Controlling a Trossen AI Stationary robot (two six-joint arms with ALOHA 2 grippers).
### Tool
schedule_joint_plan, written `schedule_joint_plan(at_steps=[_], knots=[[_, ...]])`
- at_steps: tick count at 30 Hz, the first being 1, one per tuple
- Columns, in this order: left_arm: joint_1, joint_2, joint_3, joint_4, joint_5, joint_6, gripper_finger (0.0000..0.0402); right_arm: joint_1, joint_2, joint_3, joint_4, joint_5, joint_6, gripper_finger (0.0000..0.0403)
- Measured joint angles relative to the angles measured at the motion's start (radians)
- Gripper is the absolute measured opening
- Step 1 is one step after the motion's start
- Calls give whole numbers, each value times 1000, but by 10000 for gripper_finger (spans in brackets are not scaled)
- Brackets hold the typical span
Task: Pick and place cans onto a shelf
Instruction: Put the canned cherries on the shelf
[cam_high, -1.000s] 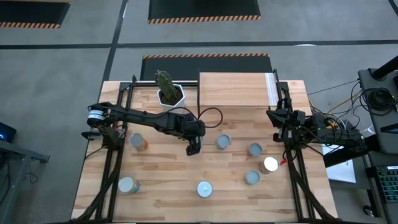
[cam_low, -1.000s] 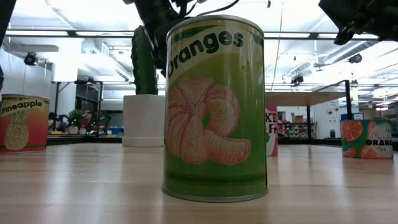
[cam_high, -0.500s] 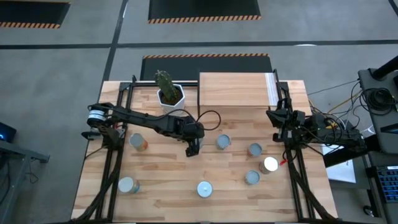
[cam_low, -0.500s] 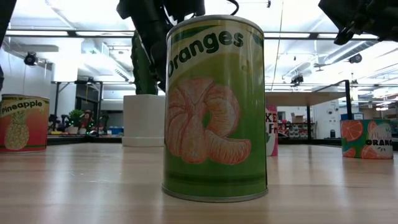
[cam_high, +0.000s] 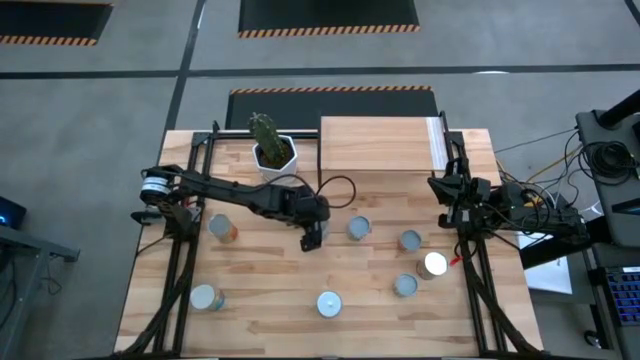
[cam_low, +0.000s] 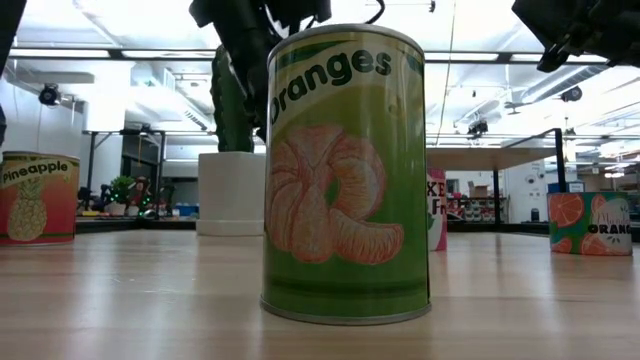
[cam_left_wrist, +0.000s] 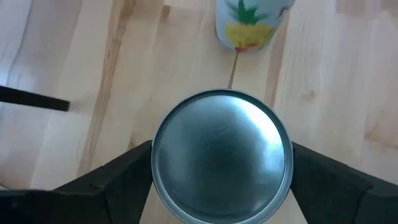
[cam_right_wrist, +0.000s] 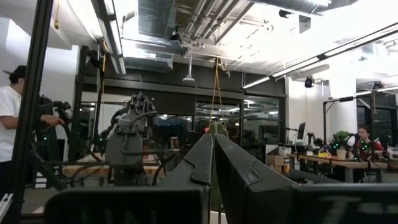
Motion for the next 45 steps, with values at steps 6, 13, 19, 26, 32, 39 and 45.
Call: schedule_joint_plan(at_steps=[6,13,19,26,32,39,45], knots=[[-10,0,143,-99,2,-23,315,0,0,0,0,0,0,9],[41,0,447,-250,0,-1,315,0,0,0,0,0,0,9],[172,2,637,-269,1,17,315,0,0,0,1,0,0,9],[316,3,760,-268,2,47,316,0,0,0,1,0,-7,9],[396,71,967,-355,2,68,316,0,0,0,0,1,-10,9],[461,118,947,-404,62,109,316,-2,0,0,-1,2,-8,9],[491,122,881,-425,61,128,316,-2,6,1,-18,33,-11,9]])
